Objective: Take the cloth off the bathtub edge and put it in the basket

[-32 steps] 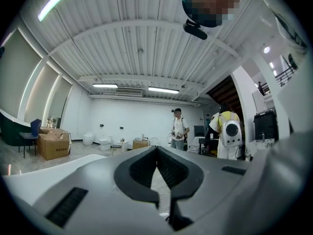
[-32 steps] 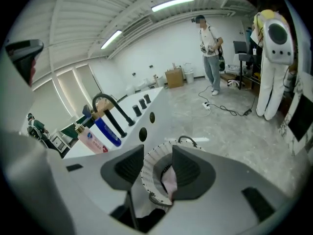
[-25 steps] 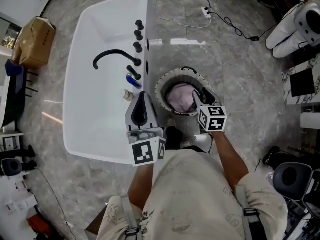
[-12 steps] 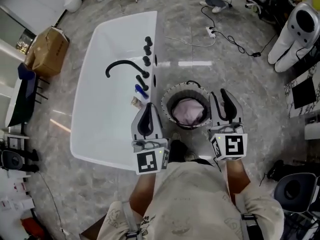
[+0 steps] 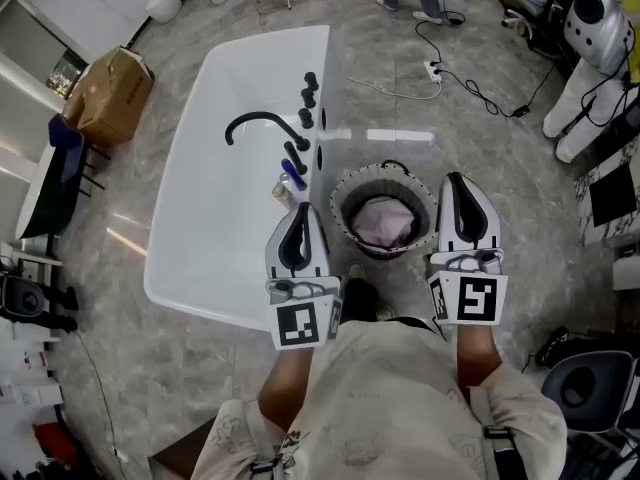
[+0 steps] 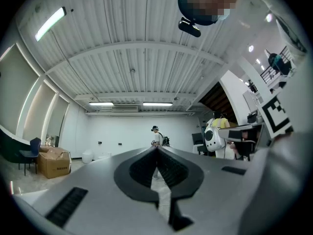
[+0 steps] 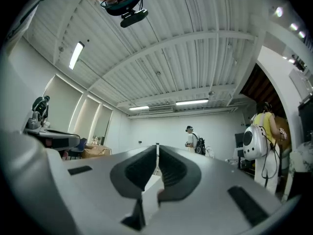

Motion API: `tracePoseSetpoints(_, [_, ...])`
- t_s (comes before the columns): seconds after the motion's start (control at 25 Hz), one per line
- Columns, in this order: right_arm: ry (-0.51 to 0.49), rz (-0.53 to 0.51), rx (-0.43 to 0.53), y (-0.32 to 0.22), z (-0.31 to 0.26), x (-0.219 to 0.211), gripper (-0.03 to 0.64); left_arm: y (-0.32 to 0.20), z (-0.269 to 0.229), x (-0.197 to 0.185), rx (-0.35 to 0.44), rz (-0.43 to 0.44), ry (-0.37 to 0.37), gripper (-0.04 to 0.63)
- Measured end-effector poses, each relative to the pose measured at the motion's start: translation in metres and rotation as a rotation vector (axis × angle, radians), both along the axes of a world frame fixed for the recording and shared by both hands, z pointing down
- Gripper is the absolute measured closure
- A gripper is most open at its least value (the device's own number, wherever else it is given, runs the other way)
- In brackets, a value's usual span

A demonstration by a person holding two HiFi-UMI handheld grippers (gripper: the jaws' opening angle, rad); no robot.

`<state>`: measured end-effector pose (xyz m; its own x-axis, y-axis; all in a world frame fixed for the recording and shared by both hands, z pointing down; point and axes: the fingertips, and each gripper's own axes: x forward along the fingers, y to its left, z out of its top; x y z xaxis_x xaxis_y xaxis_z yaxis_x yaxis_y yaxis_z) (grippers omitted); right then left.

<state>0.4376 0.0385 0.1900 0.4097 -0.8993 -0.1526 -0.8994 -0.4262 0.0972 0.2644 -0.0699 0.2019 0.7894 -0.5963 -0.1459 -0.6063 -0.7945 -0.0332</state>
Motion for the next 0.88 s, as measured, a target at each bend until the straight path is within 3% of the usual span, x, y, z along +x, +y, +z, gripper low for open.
tracePoseSetpoints(0.88, [-0.002, -0.046, -0.006, -0.010, 0.015, -0.005, 0.627, 0.004, 0.008, -0.010, 0.001, -0.044, -0.029, 0.592])
